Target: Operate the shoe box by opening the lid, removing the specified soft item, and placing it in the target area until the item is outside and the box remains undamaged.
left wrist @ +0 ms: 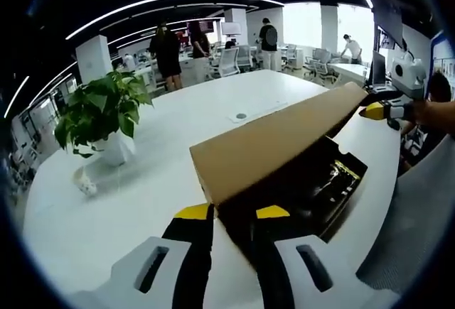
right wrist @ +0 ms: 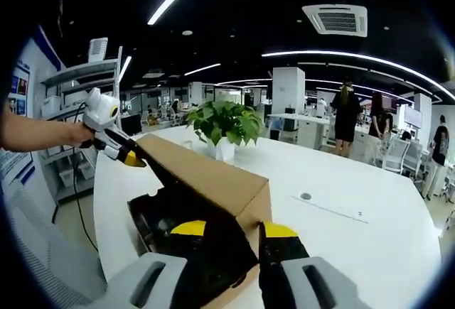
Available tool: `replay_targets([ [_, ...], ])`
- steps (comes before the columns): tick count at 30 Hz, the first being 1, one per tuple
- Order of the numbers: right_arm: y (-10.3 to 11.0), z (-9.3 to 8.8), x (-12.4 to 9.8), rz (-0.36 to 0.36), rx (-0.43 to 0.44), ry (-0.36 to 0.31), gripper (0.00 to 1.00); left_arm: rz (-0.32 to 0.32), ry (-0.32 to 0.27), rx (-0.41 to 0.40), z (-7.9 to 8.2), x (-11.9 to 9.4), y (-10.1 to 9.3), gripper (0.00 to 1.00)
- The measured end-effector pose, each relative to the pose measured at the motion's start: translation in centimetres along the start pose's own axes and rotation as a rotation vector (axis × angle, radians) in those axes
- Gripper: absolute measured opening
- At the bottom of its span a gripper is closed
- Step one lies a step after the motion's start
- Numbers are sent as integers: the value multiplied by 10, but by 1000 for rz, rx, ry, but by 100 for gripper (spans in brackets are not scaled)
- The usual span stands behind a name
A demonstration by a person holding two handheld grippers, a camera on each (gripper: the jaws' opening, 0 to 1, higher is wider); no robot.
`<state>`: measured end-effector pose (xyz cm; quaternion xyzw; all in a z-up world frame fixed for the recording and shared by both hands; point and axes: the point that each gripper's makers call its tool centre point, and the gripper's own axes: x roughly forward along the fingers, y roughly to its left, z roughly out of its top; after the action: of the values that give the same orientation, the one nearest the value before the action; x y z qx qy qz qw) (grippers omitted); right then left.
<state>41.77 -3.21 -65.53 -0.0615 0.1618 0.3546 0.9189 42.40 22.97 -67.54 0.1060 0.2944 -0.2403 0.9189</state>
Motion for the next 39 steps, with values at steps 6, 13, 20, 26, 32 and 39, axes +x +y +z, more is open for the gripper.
replay_targets([
  [6, -4, 3, 3, -4, -4, -4, 23, 25, -15, -22, 5, 1, 7, 12],
  [13, -8, 7, 7, -10, -6, -10, 24, 45, -20, -28, 9, 6, 12, 9],
  [20, -11, 10, 9, -14, -6, -18, 23, 76, -23, -54, 13, 6, 21, 1],
  [26, -13, 11, 10, -19, -4, -19, 21, 89, -27, -78, 15, 6, 23, 1],
  [32, -23, 11, 10, -71, 1, -16, 10, 106, -18, -94, 16, 8, 26, 0],
  [39, -27, 8, 11, -85, -1, 1, 8, 119, -22, -123, 20, 10, 30, 0],
])
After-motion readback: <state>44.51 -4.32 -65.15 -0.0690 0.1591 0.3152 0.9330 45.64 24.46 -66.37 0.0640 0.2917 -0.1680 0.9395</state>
